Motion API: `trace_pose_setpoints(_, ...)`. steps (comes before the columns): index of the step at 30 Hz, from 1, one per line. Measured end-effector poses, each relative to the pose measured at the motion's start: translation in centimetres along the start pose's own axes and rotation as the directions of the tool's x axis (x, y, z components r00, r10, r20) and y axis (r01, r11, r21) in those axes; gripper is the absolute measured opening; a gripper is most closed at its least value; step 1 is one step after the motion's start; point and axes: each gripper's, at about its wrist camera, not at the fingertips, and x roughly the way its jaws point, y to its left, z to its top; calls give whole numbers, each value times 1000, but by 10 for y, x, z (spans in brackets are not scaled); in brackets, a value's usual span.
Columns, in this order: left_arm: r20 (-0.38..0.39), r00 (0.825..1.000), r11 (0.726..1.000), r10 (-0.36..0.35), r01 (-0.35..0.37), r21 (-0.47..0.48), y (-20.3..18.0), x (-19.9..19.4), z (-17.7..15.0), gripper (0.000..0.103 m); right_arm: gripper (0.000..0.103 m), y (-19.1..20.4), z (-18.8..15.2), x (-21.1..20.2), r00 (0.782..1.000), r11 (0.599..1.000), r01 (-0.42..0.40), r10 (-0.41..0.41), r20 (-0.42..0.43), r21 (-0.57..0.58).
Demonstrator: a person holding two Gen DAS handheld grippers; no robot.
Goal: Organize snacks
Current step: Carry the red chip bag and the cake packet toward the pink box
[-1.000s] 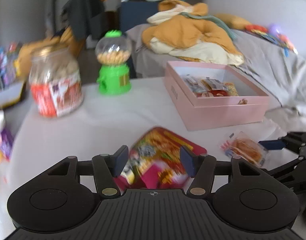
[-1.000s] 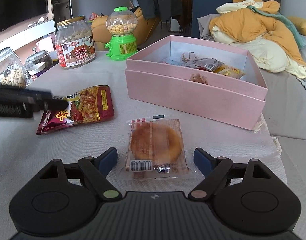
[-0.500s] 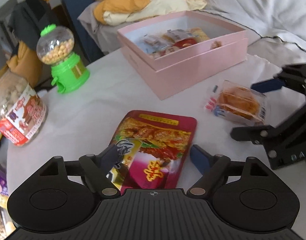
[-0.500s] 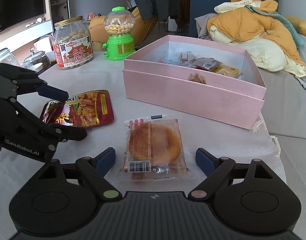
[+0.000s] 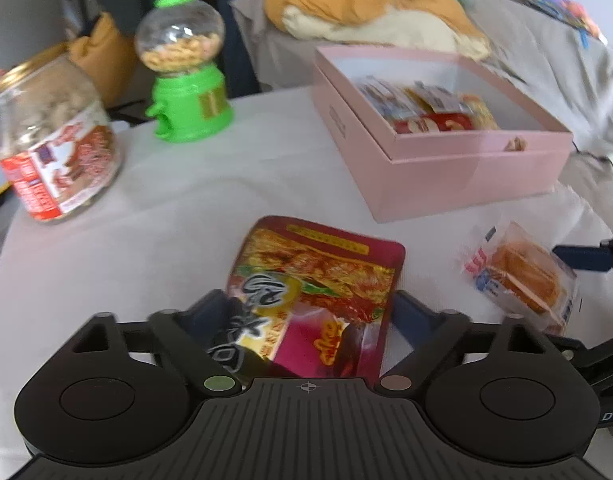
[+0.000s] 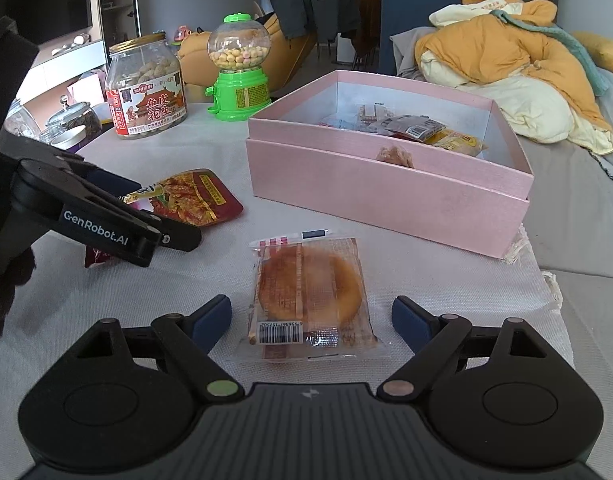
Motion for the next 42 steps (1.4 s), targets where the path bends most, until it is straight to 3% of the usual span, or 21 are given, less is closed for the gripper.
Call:
trace_pose_setpoints(5,42,998,995,-49,53,-90,7,-23,-17,72,88,0,0,0,1000,1000,0,0,0,0)
trace_pose_setpoints(14,82,992,987,-97,106,-118,0,-48,-43,66,88,0,0,0,1000,1000,0,0,0,0)
trace_pose_setpoints(17,76,995,997,-69,73,-39,-12,-43,-45,72,88,0,0,0,1000,1000,0,0,0,-1)
trace_pose_setpoints(19,76,995,998,-61,60,21,-20,-39,-47,83,89,0,0,0,1000,1000,1,-1,0,-1)
trace_pose_setpoints(21,81,995,996,-62,56,70,-26,-35,-48,88,89,1,0,0,1000,1000,2,-2,-1,-2)
trace_pose_setpoints(32,50,994,992,-97,92,82,-23,-28,-42,91,91,1,1,2,1000,1000,7,-7,-5,1)
trace_pose_setpoints(37,84,994,995,-75,68,75,-22,-34,-47,75,91,0,1,2,1000,1000,5,-5,-5,2)
trace_pose_setpoints(42,113,992,997,-59,52,64,-22,-41,-51,68,91,0,1,2,1000,1000,4,-4,-5,3)
